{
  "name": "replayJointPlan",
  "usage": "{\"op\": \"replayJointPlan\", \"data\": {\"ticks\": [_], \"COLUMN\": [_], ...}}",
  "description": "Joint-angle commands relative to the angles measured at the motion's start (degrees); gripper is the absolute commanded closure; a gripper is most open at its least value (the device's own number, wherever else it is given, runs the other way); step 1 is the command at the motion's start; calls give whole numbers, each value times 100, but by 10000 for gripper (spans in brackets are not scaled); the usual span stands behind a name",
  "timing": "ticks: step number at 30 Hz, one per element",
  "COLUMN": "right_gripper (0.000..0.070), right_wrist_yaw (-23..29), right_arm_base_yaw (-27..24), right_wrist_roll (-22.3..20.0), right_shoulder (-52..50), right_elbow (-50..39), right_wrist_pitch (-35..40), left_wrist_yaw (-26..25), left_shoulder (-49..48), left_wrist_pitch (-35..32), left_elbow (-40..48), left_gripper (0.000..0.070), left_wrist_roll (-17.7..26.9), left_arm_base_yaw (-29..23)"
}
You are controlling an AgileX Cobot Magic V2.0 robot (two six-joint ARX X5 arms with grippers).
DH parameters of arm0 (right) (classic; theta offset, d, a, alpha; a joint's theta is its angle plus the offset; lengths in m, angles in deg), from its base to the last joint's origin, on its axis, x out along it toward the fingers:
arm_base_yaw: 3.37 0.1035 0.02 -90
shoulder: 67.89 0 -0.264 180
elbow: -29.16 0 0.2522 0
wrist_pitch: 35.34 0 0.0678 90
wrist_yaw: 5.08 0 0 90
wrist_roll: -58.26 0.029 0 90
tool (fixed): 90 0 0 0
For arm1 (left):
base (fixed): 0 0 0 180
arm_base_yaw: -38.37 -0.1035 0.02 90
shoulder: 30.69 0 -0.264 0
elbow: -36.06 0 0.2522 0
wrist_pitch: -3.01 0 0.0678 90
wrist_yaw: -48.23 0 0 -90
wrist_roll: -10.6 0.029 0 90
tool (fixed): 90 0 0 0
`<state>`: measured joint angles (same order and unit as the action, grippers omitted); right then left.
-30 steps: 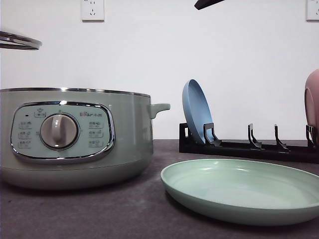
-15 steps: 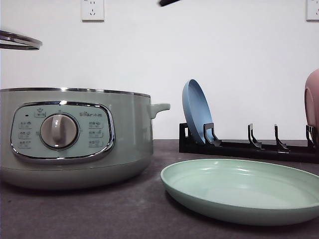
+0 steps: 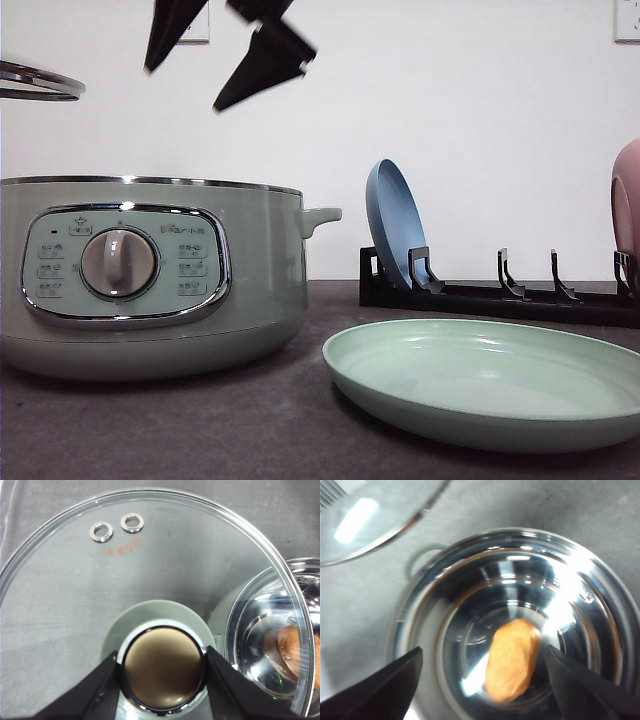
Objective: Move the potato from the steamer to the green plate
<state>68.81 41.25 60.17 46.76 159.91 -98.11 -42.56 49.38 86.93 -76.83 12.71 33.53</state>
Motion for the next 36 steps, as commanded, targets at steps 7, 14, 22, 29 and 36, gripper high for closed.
{"op": "replayJointPlan", "data": {"ticks": [7,14,22,29,36], "right_gripper": [202,202,202,202,204], "right_wrist_yaw": [419,561,616,755,758], "right_arm_base_yaw": [176,210,251,266,288], "right_wrist_roll": [-16,-17,-20,-39,-52], "right_shoulder": [738,1087,1413,1510,1515], "right_elbow": [236,236,236,233,232], "right_wrist_pitch": [239,257,247,138,45], "left_wrist_yaw": [-2,-2,-2,-2,-2], "left_shoulder": [-22,-22,-22,-22,-22], "left_wrist_pitch": [-221,-219,-216,-218,-218], "left_elbow": [-240,-240,-240,-240,-240], "left_gripper": [699,699,699,699,699], "left_wrist_roll": [66,66,63,66,66], "left_arm_base_yaw": [-9,-9,-7,-7,-7]}}
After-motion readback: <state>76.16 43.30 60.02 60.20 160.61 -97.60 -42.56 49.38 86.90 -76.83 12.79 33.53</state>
